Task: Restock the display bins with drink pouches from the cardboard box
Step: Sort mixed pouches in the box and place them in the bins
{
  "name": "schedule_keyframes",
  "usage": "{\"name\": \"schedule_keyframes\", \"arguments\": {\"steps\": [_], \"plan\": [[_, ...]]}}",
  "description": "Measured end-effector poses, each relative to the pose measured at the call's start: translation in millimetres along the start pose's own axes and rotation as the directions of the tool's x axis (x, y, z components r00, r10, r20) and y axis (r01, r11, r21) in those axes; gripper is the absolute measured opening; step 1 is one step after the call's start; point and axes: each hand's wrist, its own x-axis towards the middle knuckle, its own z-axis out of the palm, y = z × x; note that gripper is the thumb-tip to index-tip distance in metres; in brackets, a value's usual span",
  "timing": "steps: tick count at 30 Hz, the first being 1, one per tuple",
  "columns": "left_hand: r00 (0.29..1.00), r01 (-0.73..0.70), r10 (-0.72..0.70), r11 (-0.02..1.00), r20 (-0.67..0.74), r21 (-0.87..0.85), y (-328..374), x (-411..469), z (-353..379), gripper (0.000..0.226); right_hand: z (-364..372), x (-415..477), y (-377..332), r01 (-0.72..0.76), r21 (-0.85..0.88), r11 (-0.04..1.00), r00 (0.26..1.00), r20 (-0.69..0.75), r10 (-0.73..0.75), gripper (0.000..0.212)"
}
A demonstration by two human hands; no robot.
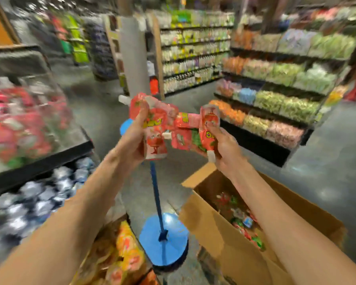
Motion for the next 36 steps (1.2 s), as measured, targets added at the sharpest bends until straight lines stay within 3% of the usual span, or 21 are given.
{"name": "schedule_keyframes", "arguments": {"steps": [4,8,12,14,15,18,25,28,32,36], "plan": [[0.96,-0.181,0.177,0.984,-0.219,0.002,56,-53,-40,0.064,80,-12,3,0.001,-0.044,0.999,0.973,0.232,0.009,0.051],[0.895,-0.275,0.268,0.961,-0.357,0.032,85,-111,-71,0.051,143,-37,12,-0.044,-0.056,0.997,0.918,0.392,0.063,0.037],[0.816,-0.362,0.341,0.931,-0.466,0.048,101,-167,-90,0.054,181,-64,22,-0.118,-0.061,0.991,0.834,0.536,0.132,0.033],[0.768,-0.41,0.367,0.911,-0.524,0.037,106,-194,-92,0.068,193,-78,25,-0.168,-0.065,0.984,0.789,0.59,0.174,0.035],[0.75,-0.41,0.361,0.911,-0.554,0.039,105,-207,-90,0.074,198,-84,27,-0.196,-0.073,0.978,0.771,0.605,0.199,0.032],[0.729,-0.431,0.349,0.902,-0.588,0.001,95,-246,-86,0.049,215,-105,35,-0.299,-0.095,0.95,0.709,0.644,0.287,0.026],[0.645,-0.4,0.276,0.916,-0.713,-0.008,89,-328,-84,0.054,242,-167,74,-0.454,-0.118,0.883,0.546,0.746,0.381,0.039],[0.628,-0.39,0.26,0.921,-0.734,-0.008,93,-356,-91,0.064,254,-194,90,-0.456,-0.124,0.881,0.529,0.758,0.38,0.037],[0.614,-0.375,0.278,0.926,-0.739,0.037,98,-387,-106,0.048,270,-226,116,-0.451,-0.112,0.885,0.522,0.772,0.364,0.043],[0.606,-0.372,0.278,0.927,-0.745,0.043,99,-411,-133,0.052,291,-259,146,-0.474,-0.074,0.877,0.523,0.778,0.349,0.048]]}}
